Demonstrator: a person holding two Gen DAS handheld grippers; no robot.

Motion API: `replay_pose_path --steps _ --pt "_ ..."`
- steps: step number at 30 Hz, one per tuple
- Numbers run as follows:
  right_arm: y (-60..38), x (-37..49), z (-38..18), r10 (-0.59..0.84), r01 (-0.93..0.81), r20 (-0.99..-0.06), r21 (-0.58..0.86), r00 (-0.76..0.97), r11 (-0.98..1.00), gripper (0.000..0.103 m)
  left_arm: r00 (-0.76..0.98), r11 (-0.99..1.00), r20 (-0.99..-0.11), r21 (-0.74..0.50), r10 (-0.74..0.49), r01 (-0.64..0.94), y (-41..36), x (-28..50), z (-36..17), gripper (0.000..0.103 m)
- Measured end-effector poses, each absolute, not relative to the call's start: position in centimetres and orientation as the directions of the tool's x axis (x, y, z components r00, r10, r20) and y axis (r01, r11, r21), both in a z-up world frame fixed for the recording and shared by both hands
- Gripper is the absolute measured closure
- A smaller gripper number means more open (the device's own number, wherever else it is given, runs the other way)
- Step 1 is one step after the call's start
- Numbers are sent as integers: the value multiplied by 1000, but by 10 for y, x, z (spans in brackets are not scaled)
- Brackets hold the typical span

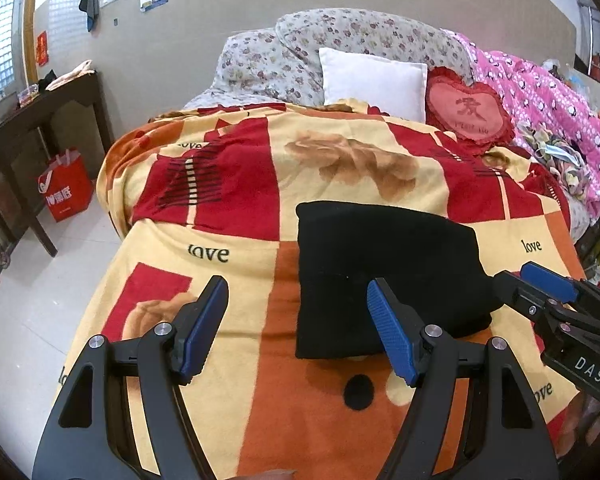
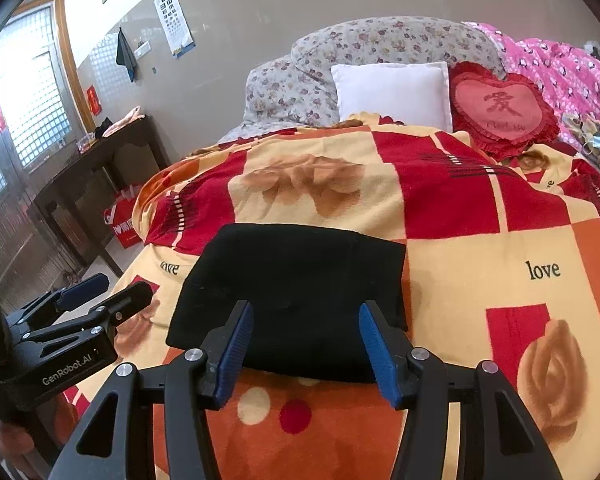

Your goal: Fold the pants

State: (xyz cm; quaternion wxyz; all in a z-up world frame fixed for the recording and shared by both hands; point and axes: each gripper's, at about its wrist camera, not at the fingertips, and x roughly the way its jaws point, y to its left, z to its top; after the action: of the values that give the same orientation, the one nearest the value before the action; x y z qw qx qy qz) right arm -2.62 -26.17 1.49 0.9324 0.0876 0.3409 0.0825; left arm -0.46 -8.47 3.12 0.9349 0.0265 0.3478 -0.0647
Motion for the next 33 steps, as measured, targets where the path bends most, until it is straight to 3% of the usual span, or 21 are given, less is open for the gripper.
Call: replay_pose_path --steps 33 --pt "-248 -36 18 221 -102 -624 221 749 970 47 769 993 -634 19 -80 119 -85 -20 31 31"
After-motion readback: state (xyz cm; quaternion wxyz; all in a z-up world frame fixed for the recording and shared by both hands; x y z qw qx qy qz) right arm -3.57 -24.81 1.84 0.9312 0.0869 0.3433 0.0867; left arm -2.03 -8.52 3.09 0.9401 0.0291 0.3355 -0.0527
